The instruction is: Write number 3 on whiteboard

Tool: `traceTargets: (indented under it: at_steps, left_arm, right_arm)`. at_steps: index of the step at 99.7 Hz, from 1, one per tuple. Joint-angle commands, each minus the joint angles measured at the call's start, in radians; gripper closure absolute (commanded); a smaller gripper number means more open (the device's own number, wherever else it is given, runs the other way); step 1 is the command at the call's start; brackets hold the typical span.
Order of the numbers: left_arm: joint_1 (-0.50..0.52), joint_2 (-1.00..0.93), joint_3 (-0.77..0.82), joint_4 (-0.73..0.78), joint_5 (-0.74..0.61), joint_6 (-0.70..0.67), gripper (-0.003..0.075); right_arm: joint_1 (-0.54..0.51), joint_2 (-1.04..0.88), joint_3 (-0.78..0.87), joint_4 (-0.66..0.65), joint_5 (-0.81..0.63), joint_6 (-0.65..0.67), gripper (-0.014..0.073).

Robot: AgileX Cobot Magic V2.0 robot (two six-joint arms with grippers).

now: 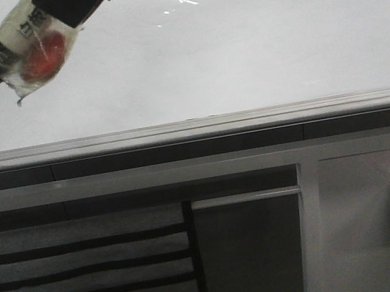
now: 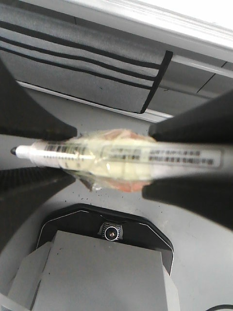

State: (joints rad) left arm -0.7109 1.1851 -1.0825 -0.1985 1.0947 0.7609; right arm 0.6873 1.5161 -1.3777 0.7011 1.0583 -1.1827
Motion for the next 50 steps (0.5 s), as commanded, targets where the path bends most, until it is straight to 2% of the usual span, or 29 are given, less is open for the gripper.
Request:
traceTargets:
  at_steps: [1, 14, 24, 35, 39, 50]
  left_arm:
    - [-0.007, -0.026, -0.033, -0.020, -0.039, 0.001, 0.0738]
    - [-0.007, -0.026, -0.033, -0.020, -0.040, 0.001, 0.0689]
    - [-0.007, -0.026, -0.033, -0.020, -0.047, 0.001, 0.0596]
    - [-0.007, -0.026, -0.036, -0.012, -0.061, 0.001, 0.0446]
    - [-0.007, -0.030, -0.038, -0.001, -0.070, 0.001, 0.0415]
    - [-0.007, -0.050, -0.040, 0.075, -0.107, -0.050, 0.0403]
  right_arm:
    - [0.002, -0.033, -0.036, 0.051, -0.004, -0.002, 0.0654]
    - [0.002, -0.033, -0.036, 0.051, 0.002, -0.002, 0.0654]
    - [0.002, -0.033, -0.036, 0.051, 0.002, -0.002, 0.0654]
    - [0.002, -0.033, -0.036, 0.051, 0.004, -0.002, 0.0654]
    - [0.002, -0.033, -0.036, 0.051, 0.004, -0.002, 0.0654]
    - [0.000, -0.036, -0.036, 0.033, -0.005, -0.002, 0.0653]
